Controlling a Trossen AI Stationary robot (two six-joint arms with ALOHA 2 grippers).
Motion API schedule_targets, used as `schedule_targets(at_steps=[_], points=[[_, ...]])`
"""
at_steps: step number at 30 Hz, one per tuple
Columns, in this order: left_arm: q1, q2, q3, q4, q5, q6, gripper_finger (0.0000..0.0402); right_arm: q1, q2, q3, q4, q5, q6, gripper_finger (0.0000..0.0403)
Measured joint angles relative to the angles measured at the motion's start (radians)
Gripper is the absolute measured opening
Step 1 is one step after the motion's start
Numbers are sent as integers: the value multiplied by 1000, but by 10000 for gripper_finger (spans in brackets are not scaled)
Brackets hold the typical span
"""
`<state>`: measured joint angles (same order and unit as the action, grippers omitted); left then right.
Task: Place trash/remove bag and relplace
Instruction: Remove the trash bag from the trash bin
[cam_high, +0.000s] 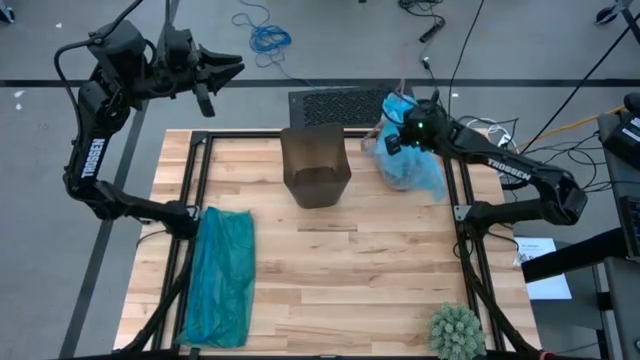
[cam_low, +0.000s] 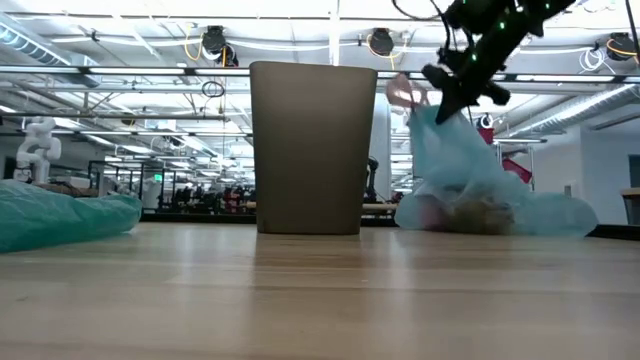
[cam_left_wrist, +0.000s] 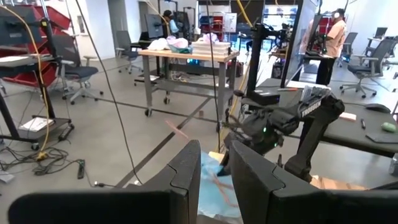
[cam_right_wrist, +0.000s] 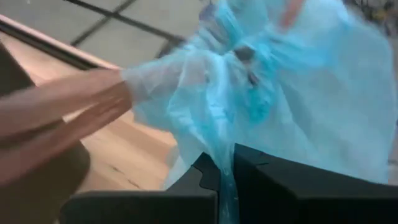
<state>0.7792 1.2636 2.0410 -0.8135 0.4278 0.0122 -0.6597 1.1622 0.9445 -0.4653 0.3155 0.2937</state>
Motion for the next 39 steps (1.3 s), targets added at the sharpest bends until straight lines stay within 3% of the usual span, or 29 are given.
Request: schedule_targets(at_steps=[18,24,28,33,39], points=[[0,0,0,-2,0,-5,83,-55,6,-323,-14,-35,319,0],[0,0,0,-4,0,-5,83,-59,35,-408,33,-184,301,0],[0,0,0,-4,0,-6,83,-43,14,-370,29,-240,297,0],[0,0,0,-4,0,-6,83,-31,-29,-220,5,-238,258,8],[0,0,0,-8,0,-6,83,-32,-40,16,-130,-200,133,68]])
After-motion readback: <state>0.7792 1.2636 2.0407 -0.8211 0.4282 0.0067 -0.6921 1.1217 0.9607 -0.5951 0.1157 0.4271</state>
